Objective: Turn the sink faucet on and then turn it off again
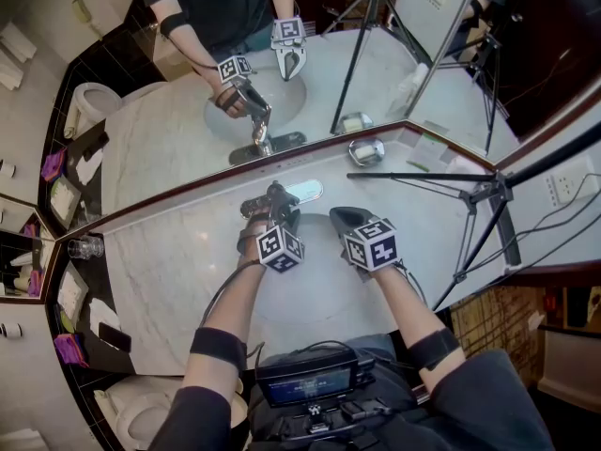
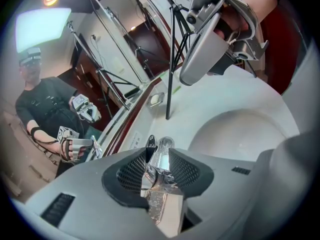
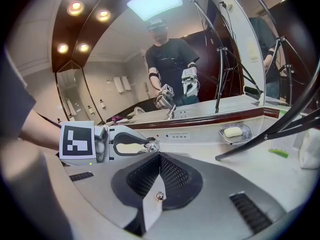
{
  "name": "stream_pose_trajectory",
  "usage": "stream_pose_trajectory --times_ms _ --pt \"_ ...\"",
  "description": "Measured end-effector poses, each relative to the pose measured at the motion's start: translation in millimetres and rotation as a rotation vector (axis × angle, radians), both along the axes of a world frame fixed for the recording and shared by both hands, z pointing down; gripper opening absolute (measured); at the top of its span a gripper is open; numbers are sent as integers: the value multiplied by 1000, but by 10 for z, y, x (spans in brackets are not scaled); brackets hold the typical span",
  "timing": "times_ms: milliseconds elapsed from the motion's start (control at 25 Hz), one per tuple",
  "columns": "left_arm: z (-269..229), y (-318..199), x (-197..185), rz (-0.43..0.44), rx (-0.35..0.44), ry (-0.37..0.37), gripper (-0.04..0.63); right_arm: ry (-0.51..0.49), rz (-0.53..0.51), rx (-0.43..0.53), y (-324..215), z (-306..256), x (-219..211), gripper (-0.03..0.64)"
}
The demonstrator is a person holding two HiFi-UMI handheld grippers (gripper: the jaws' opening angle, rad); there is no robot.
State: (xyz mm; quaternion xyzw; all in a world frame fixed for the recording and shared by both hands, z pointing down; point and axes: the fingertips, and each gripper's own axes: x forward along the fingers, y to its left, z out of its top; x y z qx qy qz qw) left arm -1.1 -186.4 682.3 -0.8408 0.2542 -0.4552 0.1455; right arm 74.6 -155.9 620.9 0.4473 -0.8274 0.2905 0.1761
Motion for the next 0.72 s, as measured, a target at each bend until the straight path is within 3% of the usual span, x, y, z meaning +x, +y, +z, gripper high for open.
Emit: stream_pose_trajectory --times_ms 280,720 --pt "139 151 87 44 -38 -28 121 -3 6 1 4 -9 16 18" --pt "165 165 104 35 -42 -42 117 -4 9 3 16 -10 38 20"
